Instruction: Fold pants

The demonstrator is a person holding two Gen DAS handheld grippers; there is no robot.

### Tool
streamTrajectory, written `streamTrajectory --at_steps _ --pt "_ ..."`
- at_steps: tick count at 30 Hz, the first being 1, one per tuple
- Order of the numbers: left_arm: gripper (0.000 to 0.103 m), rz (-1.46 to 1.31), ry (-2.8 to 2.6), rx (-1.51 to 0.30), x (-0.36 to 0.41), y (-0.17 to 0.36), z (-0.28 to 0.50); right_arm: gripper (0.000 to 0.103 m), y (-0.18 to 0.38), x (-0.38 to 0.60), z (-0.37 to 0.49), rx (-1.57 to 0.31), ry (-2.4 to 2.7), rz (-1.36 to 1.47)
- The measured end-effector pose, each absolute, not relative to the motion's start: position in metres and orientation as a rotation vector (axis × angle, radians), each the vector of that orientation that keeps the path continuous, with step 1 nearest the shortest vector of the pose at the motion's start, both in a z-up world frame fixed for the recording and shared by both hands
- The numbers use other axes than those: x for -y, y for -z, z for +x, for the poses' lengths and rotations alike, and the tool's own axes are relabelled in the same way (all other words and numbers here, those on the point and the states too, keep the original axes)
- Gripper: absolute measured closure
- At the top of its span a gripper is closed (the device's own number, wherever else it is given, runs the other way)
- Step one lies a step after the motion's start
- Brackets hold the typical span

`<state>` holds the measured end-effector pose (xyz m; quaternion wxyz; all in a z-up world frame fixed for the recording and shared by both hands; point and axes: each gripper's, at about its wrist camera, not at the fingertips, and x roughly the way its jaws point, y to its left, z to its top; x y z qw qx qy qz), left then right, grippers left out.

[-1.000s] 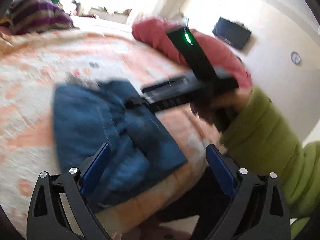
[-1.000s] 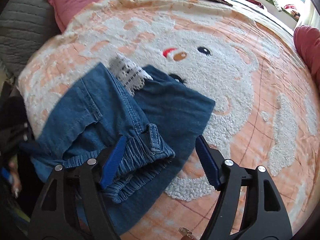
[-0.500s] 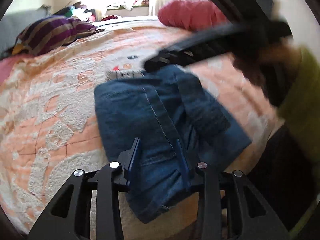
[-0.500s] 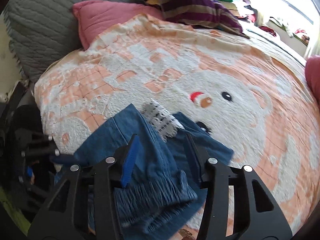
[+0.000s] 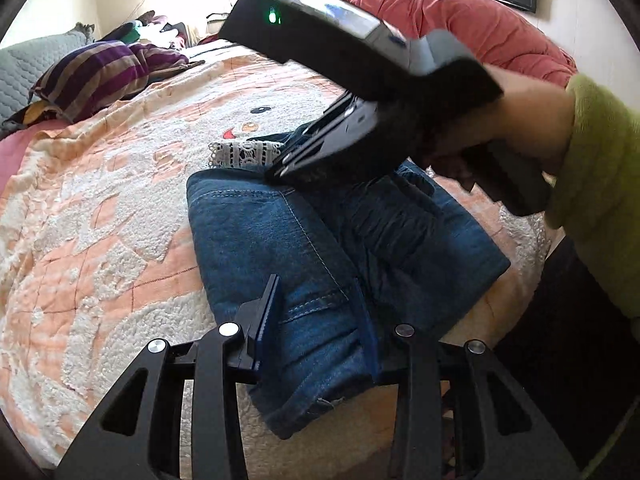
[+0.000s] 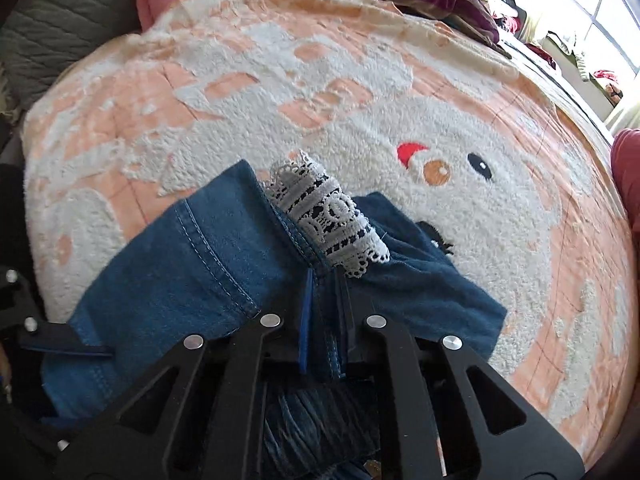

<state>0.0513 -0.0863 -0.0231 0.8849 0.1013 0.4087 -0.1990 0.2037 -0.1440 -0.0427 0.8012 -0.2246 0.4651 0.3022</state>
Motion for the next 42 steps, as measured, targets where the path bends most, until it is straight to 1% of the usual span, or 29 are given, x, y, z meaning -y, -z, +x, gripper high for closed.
streamTrajectory --at_steps 5,10,11,13,15,19,20,23,24,26,27,28,32,35,39,40,41,42 --pt "0.069 0.187 0.423 -0.857 0.084 0.024 0.052 0.096 0.039 0.154 0.208 -0.995 -0.649 -0.4" --pt "0.068 0.173 0.427 -0.861 0.083 0.023 0.053 0.088 0.023 0.166 0.207 -0.965 -0.67 -0.294" --pt "0.068 0.172 0.427 -0.861 0.082 0.023 0.055 0.086 0.02 0.167 0.207 -0.956 -0.672 -0.283" --pt "0.068 0.174 0.427 -0.861 0.082 0.023 0.056 0.073 0.01 0.172 0.203 -0.927 -0.675 -0.258" --pt "0.068 0.173 0.427 -0.861 0.082 0.023 0.055 0.07 0.003 0.175 0.201 -0.903 -0.682 -0.239" --pt "0.067 0.178 0.427 -0.856 0.083 0.022 0.055 0.058 -0.011 0.185 0.198 -0.867 -0.678 -0.203" --pt "0.067 0.18 0.427 -0.855 0.084 0.021 0.053 0.057 -0.013 0.187 0.199 -0.86 -0.675 -0.198" --pt "0.065 0.166 0.447 -0.856 0.081 0.017 0.053 0.05 -0.021 0.199 0.198 -0.84 -0.661 -0.169" --pt "0.061 0.146 0.464 -0.853 0.079 0.013 0.052 0.049 -0.023 0.204 0.199 -0.836 -0.656 -0.154" --pt "0.05 0.121 0.475 -0.825 0.073 0.004 0.05 0.048 -0.03 0.216 0.198 -0.82 -0.643 -0.122" --pt "0.036 0.119 0.466 -0.799 0.07 -0.001 0.049 0.047 -0.032 0.222 0.197 -0.815 -0.639 -0.106" --pt "0.033 0.124 0.452 -0.775 0.067 -0.006 0.048 0.047 -0.035 0.228 0.197 -0.811 -0.635 -0.094" --pt "0.032 0.099 0.421 -0.737 0.054 -0.015 0.053 0.045 -0.043 0.245 0.188 -0.783 -0.622 -0.049" --pt "0.025 0.056 0.397 -0.75 0.044 -0.014 0.06 0.041 -0.051 0.254 0.175 -0.749 -0.625 -0.022" --pt "0.024 0.016 0.371 -0.756 0.034 -0.014 0.065 0.036 -0.061 0.265 0.153 -0.697 -0.627 0.002" --pt "0.022 0.014 0.359 -0.755 0.033 -0.015 0.066 0.033 -0.062 0.269 0.146 -0.685 -0.624 0.017" --pt "0.018 0.015 0.351 -0.754 0.031 -0.016 0.066 0.031 -0.063 0.271 0.142 -0.68 -0.62 0.027" --pt "0.009 0.019 0.342 -0.747 0.03 -0.018 0.065 0.028 -0.063 0.273 0.139 -0.676 -0.614 0.034"
